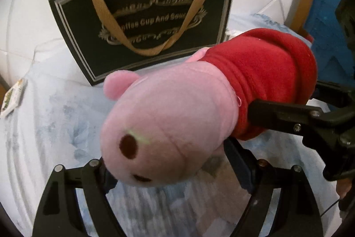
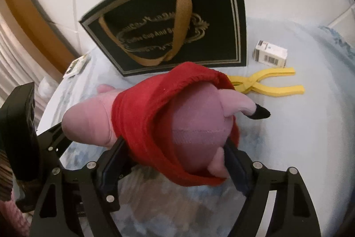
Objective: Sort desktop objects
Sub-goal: 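Close the right tool on the pig's red top while the left tool grips its head, then lift the pig with both tools, carry it into the blue bin, release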
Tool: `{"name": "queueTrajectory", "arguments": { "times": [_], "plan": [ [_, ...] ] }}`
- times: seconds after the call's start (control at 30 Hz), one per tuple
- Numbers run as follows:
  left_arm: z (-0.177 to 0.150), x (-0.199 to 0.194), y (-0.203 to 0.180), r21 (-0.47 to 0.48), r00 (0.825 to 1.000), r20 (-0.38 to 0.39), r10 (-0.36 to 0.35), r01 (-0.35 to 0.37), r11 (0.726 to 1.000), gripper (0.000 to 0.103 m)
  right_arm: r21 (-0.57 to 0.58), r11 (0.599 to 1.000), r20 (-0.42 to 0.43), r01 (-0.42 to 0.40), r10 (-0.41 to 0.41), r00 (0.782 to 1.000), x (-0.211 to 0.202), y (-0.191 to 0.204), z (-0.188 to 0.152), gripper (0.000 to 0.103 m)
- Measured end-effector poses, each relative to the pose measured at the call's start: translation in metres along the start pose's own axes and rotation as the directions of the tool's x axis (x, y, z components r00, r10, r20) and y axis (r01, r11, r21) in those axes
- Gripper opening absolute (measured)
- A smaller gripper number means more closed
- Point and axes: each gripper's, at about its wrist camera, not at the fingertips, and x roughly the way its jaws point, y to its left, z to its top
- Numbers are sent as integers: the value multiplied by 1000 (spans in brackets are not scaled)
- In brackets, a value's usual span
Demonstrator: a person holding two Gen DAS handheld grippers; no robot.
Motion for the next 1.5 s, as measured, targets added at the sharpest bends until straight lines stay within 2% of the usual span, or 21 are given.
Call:
{"name": "queueTrajectory", "arguments": {
  "times": [0.37,0.67,0.93,1.1,1.3,1.5],
  "plan": [
    [-10,-110,-32,56,989,145,-16,7,998,84,-15,999,125,33,-31,992,-103,47,-22,82],
    [-26,-214,-62,135,952,300,-64,24,991,84,-38,995,273,98,-84,958,-211,88,-59,82],
    [-41,-277,-100,232,909,392,-141,51,971,84,-3,984,386,178,-163,908,-292,113,-103,82],
    [-54,-308,-133,290,884,420,-208,86,953,84,52,973,431,226,-226,874,-338,115,-133,82],
    [-63,-342,-182,371,844,446,-299,130,919,84,111,948,481,298,-314,819,-392,115,-168,82],
    [-59,-361,-243,448,807,452,-380,163,879,84,188,916,513,354,-399,760,-445,97,-199,82]
  ]
}}
